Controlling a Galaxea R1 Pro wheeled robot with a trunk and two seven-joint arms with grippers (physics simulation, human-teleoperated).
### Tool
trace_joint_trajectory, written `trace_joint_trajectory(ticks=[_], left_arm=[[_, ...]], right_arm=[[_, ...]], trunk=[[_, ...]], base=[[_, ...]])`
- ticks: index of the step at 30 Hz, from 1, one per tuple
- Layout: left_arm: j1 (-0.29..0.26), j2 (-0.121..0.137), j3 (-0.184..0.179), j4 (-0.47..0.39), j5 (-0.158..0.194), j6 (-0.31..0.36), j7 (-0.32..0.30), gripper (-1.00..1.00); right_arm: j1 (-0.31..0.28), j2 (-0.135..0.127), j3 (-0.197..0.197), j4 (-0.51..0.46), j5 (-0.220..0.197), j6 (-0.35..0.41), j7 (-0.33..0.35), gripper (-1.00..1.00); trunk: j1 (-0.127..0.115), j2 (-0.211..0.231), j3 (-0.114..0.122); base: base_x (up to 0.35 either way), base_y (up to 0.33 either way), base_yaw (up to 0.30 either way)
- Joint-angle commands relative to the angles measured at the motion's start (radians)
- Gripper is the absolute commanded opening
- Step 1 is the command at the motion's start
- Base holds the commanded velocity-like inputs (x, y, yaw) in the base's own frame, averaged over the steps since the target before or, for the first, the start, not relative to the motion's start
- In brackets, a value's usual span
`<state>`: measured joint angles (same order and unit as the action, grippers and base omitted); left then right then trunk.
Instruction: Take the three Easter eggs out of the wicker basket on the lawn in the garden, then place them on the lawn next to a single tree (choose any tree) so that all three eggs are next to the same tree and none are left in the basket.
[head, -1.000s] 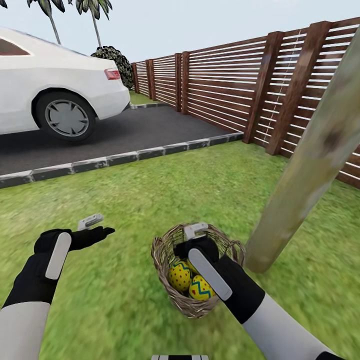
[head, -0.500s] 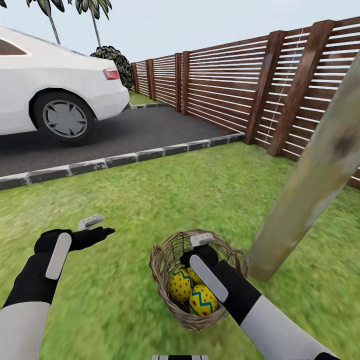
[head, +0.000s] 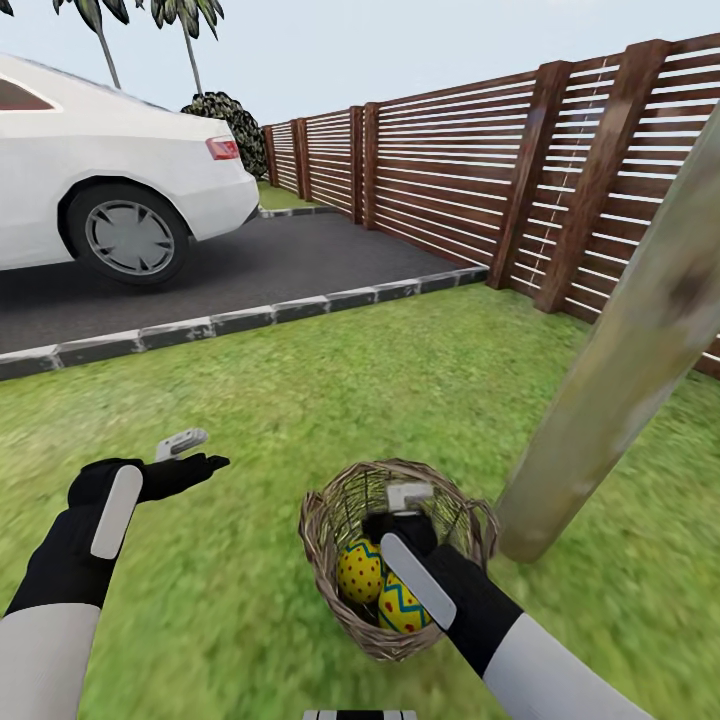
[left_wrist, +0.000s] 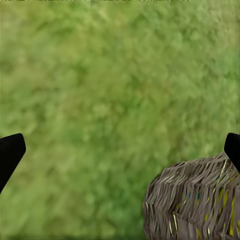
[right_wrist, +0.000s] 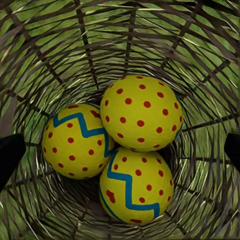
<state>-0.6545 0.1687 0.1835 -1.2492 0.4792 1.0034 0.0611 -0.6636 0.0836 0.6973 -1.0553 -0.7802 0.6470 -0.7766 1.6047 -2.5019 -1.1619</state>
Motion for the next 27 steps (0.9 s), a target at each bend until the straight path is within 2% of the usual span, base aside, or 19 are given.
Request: trace_joint_trajectory(ticks=[1,10,16,22,27], left_arm=[[-0.001,0.000,0.001,-0.001,0.009,0.004,0.006,1.00],[-0.001,0.000,0.001,-0.001,0.009,0.004,0.006,1.00],[-0.001,0.000,0.001,-0.001,0.009,0.004,0.006,1.00],[-0.001,0.000,0.001,-0.001,0.009,0.004,0.006,1.00],[-0.001,0.000,0.001,-0.001,0.009,0.004,0.006,1.00]], right_arm=[[0.000,0.001,0.002,0.006,-0.008,-0.004,-0.008,1.00],[0.002,0.003,0.005,0.054,-0.004,-0.017,-0.007,1.00],[0.002,0.002,0.011,0.057,-0.006,-0.119,-0.007,1.00],[0.002,0.003,0.068,0.104,-0.002,-0.168,-0.007,1.00],[0.002,0.006,0.082,0.150,-0.002,-0.238,-0.006,1.00]], trunk=[[0.000,0.000,-0.001],[0.000,0.000,-0.001],[0.000,0.000,-0.001],[0.000,0.000,-0.001],[0.000,0.000,-0.001]], base=[[0.000,0.000,0.000],[0.000,0.000,0.000],[0.000,0.000,0.000],[0.000,0.000,0.000],[0.000,0.000,0.000]])
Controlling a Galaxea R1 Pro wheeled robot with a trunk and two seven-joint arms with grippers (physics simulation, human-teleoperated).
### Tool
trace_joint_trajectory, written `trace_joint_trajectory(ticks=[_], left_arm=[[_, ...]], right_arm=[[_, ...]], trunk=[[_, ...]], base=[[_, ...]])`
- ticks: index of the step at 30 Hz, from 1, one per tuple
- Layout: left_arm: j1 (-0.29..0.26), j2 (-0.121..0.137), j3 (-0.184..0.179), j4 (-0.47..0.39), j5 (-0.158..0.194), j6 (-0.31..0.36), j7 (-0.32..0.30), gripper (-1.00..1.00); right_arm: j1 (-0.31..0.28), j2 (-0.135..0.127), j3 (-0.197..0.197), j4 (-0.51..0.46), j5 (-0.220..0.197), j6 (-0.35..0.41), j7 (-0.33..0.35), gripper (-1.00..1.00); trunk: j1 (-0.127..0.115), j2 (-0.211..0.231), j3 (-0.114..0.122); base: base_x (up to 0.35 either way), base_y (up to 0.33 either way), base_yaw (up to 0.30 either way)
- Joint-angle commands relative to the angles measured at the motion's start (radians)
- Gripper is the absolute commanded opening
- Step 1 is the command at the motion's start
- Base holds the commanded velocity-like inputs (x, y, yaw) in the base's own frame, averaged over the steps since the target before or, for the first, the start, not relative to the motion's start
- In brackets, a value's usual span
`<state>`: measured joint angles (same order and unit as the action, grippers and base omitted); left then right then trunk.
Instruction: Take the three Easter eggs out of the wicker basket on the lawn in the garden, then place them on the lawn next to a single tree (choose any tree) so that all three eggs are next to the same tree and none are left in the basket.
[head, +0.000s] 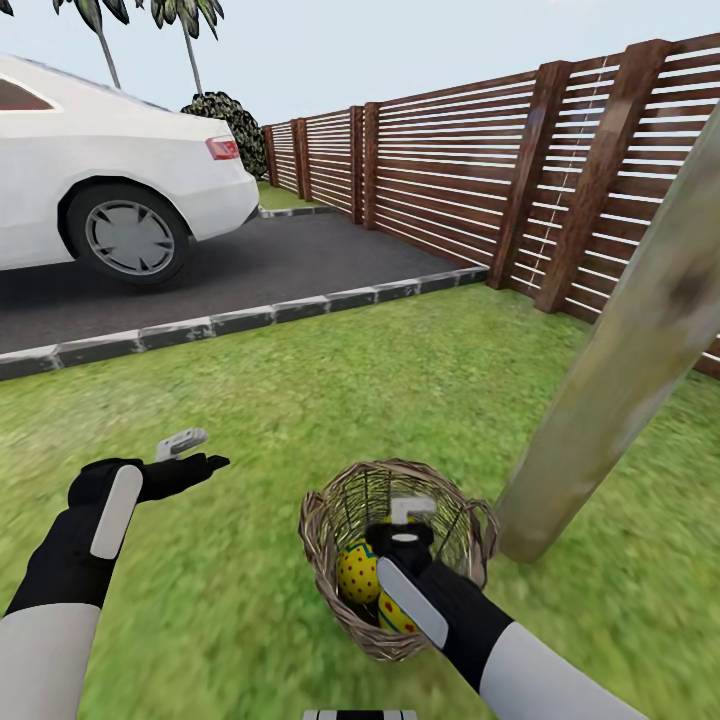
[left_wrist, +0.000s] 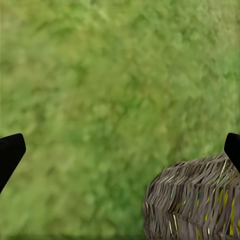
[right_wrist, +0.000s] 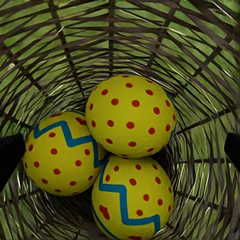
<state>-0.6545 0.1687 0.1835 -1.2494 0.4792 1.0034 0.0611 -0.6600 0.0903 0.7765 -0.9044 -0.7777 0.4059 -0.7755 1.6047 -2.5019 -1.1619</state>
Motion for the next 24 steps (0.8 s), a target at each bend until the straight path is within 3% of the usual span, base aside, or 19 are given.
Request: trace_joint_trajectory(ticks=[1,4,12,18,24], left_arm=[[-0.001,0.000,0.001,-0.001,0.009,0.004,0.006,1.00],[-0.001,0.000,0.001,-0.001,0.009,0.004,0.006,1.00],[-0.001,0.000,0.001,-0.001,0.009,0.004,0.006,1.00],[-0.001,0.001,0.001,-0.001,0.009,0.004,0.006,1.00],[-0.001,0.001,0.001,-0.001,0.009,0.004,0.006,1.00]], right_arm=[[-0.001,0.000,0.005,0.004,-0.005,-0.004,-0.007,1.00],[-0.001,0.000,0.025,0.049,0.004,-0.041,-0.007,1.00],[-0.001,0.004,0.044,0.149,0.093,-0.137,-0.007,1.00],[-0.001,0.005,0.045,0.172,0.104,-0.150,-0.006,1.00],[-0.001,0.006,0.047,0.210,0.156,-0.159,0.071,1.00]], trunk=[[0.000,0.000,-0.001],[0.000,0.000,-0.001],[0.000,0.000,-0.001],[0.000,0.000,-0.001],[0.000,0.000,-0.001]], base=[[0.000,0.000,0.000],[0.000,0.000,0.000],[0.000,0.000,0.000],[0.000,0.000,0.000],[0.000,0.000,0.000]])
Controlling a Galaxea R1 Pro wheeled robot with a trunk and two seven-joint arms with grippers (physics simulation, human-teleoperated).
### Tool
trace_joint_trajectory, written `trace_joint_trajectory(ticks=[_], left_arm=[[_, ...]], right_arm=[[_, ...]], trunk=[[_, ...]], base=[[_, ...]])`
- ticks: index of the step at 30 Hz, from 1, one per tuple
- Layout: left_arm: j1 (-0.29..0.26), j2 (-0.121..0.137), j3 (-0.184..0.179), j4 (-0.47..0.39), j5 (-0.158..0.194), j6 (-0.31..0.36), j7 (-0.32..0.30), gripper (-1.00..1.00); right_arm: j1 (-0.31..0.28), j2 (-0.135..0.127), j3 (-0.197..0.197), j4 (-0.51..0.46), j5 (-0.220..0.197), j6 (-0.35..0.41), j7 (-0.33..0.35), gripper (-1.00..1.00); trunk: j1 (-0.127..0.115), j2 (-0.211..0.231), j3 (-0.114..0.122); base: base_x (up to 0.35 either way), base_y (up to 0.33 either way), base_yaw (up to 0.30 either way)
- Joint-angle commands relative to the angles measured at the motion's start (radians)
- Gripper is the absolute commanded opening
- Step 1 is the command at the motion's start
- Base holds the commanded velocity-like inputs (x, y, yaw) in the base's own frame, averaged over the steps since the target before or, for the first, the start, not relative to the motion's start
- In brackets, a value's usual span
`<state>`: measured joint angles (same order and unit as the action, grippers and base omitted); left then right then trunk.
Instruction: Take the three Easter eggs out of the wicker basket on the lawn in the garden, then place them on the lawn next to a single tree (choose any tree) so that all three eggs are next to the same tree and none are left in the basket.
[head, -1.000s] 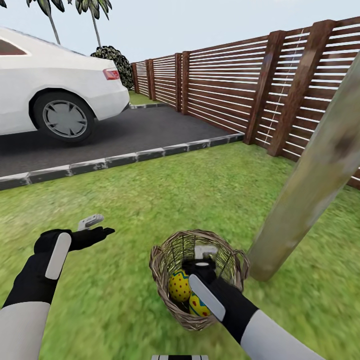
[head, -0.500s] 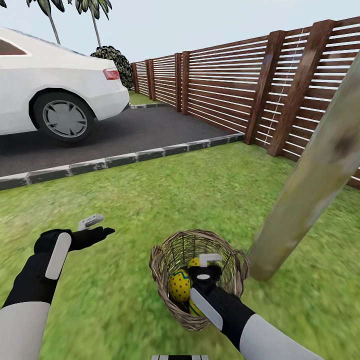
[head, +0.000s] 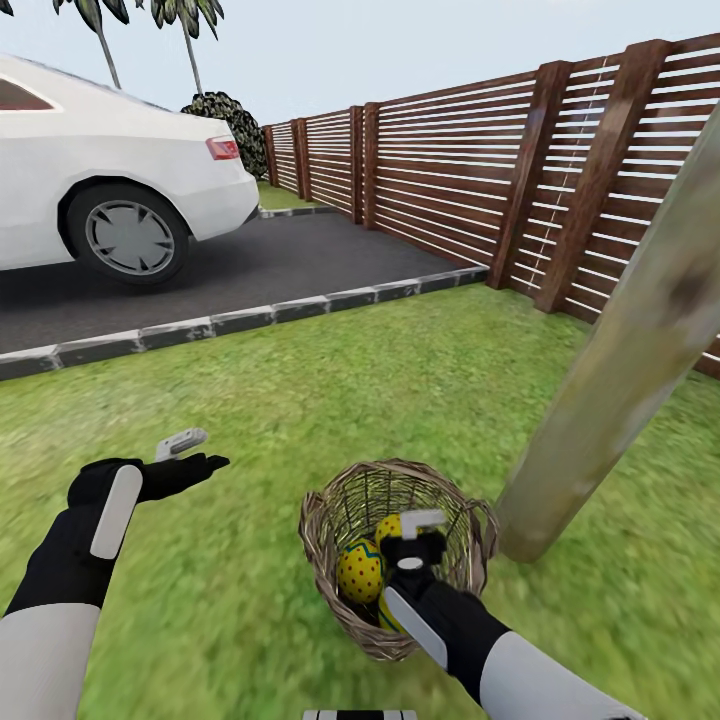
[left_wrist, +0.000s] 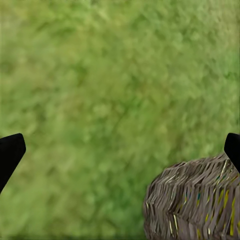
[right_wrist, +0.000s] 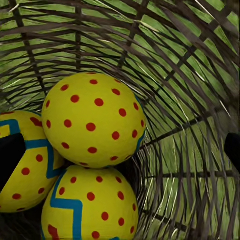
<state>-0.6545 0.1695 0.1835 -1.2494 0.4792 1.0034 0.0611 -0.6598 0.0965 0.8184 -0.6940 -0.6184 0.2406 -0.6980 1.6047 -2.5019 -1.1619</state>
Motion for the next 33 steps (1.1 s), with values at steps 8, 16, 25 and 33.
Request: trace_joint_trajectory(ticks=[8,16,25,33], left_arm=[[0.000,0.000,0.000,-0.001,0.009,0.004,0.006,1.00],[0.000,-0.001,-0.001,-0.001,0.009,0.004,0.006,1.00],[0.000,-0.001,-0.001,-0.001,0.009,0.004,0.006,1.00],[0.000,-0.001,-0.001,-0.001,0.010,0.004,0.006,1.00]], right_arm=[[-0.001,0.000,0.010,0.042,0.057,-0.028,0.073,1.00],[-0.002,-0.003,0.007,0.146,0.090,-0.030,0.195,1.00],[-0.004,-0.003,0.007,0.156,0.111,-0.030,0.202,1.00],[-0.025,0.009,0.007,0.157,0.109,0.028,0.215,1.00]], trunk=[[0.000,0.000,-0.001],[0.000,0.000,-0.001],[0.000,0.000,-0.001],[0.000,0.000,-0.001]], base=[[0.000,0.000,0.000],[0.000,0.000,0.000],[0.000,0.000,0.000],[0.000,0.000,0.000]])
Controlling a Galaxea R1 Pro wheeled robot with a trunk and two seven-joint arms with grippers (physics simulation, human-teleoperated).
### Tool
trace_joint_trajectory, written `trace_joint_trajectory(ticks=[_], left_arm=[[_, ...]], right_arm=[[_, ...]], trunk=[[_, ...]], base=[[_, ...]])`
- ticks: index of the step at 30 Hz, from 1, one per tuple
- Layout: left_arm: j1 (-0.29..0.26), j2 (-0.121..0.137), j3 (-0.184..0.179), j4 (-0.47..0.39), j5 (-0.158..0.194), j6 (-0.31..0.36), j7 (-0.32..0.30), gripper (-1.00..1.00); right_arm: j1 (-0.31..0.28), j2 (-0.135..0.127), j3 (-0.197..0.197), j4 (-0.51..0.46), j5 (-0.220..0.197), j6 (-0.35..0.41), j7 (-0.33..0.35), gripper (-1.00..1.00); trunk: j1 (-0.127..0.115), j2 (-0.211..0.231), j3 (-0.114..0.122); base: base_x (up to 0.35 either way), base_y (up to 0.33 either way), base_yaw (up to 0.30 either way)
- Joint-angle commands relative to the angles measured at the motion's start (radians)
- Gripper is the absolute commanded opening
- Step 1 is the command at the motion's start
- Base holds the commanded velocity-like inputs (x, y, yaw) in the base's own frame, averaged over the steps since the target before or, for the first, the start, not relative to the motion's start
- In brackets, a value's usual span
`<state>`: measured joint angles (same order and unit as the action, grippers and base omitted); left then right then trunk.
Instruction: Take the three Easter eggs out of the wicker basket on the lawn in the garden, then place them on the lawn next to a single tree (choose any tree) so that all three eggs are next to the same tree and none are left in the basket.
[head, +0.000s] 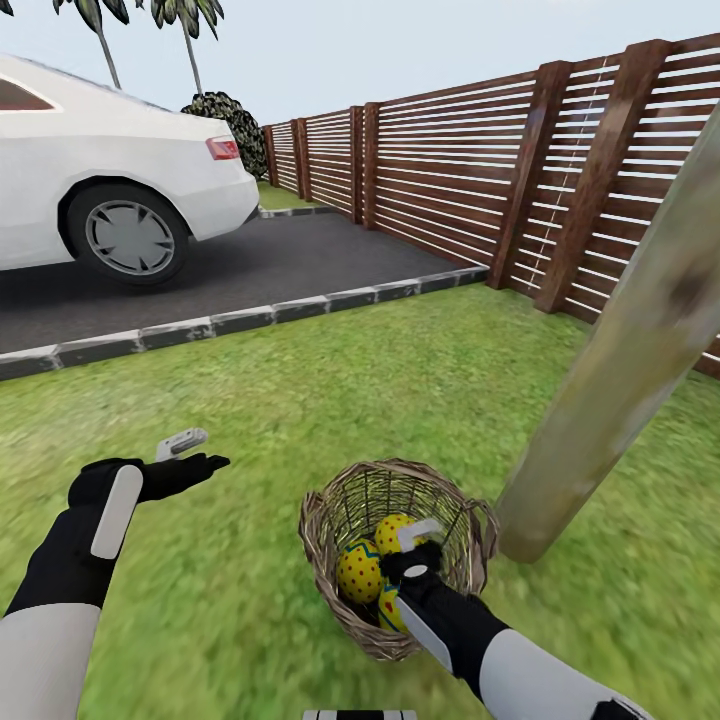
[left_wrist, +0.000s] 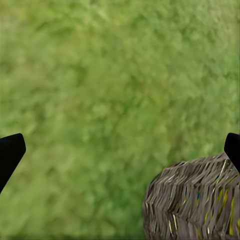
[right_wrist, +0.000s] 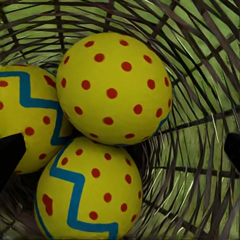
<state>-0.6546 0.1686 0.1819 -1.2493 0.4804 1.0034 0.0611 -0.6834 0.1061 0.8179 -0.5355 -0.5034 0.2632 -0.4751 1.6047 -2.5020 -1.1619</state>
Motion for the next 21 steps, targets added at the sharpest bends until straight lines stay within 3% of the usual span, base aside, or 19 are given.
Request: trace_joint_trajectory(ticks=[1,2,4,6,10,16,21], left_arm=[[0.000,0.000,0.001,-0.001,0.009,0.004,0.006,1.00],[0.000,0.000,0.001,-0.001,0.009,0.004,0.006,1.00],[0.000,0.000,0.001,-0.001,0.009,0.004,0.006,1.00],[0.000,0.000,0.001,-0.001,0.009,0.004,0.006,1.00],[0.000,0.000,0.002,-0.001,0.009,0.004,0.006,1.00],[0.000,0.000,0.002,0.001,0.008,0.005,0.006,1.00],[0.000,0.000,0.002,0.000,0.008,0.004,0.006,1.00]], right_arm=[[-0.004,0.003,0.007,-0.001,-0.006,0.018,-0.005,1.00],[-0.020,0.014,0.006,0.004,-0.006,0.072,0.013,1.00],[-0.041,0.026,0.006,0.026,-0.007,0.108,0.036,1.00],[-0.094,0.050,0.005,0.127,-0.009,0.127,0.078,1.00],[-0.135,0.064,0.005,0.217,-0.009,0.131,0.164,1.00],[-0.145,0.066,0.004,0.234,0.002,0.128,0.196,1.00],[-0.144,0.062,0.004,0.190,0.003,0.074,0.200,1.00]], trunk=[[0.000,0.000,-0.001],[0.000,0.000,-0.001],[0.000,0.000,-0.001],[0.001,-0.001,-0.009],[0.003,-0.002,-0.024],[0.005,-0.003,-0.047],[0.006,-0.004,-0.055]], base=[[0.000,0.000,0.000],[0.000,0.000,0.000],[0.000,0.000,0.000],[0.000,0.000,0.000],[0.000,0.000,0.000],[0.000,0.000,0.000],[0.000,0.000,0.000]])
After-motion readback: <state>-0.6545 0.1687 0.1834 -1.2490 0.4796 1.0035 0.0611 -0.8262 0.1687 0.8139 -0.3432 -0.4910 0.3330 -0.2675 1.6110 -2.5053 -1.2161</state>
